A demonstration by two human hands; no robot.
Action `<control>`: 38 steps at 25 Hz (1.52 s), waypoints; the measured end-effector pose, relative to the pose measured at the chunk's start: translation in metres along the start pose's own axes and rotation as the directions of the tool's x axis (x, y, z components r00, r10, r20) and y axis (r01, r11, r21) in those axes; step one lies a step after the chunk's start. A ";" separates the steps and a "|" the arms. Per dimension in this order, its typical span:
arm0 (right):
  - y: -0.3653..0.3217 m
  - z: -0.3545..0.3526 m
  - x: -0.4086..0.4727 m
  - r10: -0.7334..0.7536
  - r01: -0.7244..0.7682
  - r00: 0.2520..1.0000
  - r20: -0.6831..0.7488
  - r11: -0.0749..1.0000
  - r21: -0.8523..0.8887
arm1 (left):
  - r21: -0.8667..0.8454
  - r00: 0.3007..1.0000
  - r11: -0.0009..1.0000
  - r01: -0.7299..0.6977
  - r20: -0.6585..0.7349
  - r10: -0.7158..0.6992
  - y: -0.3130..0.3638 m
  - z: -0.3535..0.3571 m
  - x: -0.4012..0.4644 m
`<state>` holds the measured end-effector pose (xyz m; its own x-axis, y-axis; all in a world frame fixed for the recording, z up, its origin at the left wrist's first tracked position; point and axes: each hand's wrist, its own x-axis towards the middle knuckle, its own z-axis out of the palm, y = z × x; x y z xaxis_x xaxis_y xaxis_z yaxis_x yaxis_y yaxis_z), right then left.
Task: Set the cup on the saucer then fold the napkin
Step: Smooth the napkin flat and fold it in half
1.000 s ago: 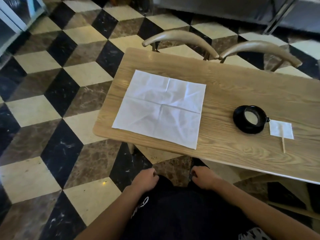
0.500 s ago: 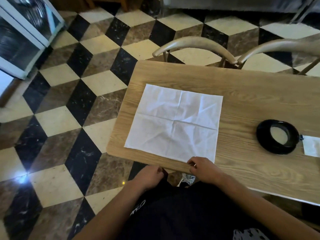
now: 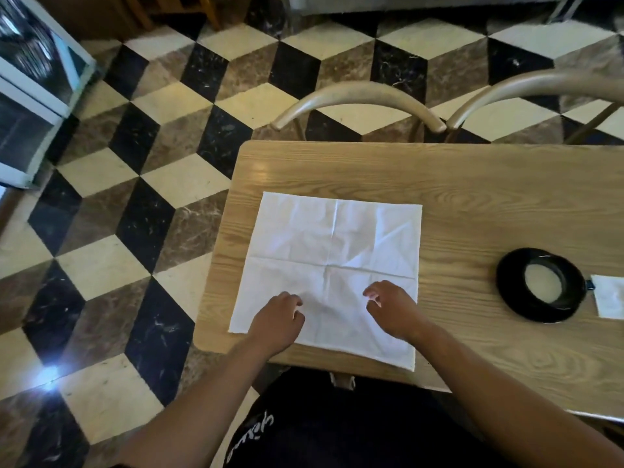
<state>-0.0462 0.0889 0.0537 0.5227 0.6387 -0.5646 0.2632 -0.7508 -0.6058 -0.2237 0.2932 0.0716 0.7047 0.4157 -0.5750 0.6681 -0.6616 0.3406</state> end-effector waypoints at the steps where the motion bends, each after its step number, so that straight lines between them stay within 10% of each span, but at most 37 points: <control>1: -0.002 -0.002 0.007 -0.019 0.016 0.998 -0.054 0.999 -0.046 | 0.007 0.998 0.998 -0.066 -0.021 0.066 -0.001 -0.003 0.012; 10: -0.052 0.033 0.091 -0.210 0.043 0.891 -0.403 0.922 -0.386 | 0.266 0.773 0.816 -0.514 -0.268 0.574 -0.018 -0.023 0.138; 26: -0.106 0.076 0.227 -0.345 0.100 0.865 -0.365 0.831 -0.547 | 0.442 0.780 0.848 -0.294 -0.402 0.480 -0.093 -0.045 0.234; 38: 0.008 -0.003 0.194 -0.250 -0.066 0.834 -0.491 0.839 -0.540 | 0.447 0.809 0.852 -0.273 -0.373 0.455 -0.098 -0.044 0.238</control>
<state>0.0598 0.2065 -0.0586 0.7685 0.6383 -0.0441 0.6241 -0.7630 -0.1682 -0.1110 0.4840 -0.0658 0.9630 0.2674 -0.0327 0.2694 -0.9562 0.1144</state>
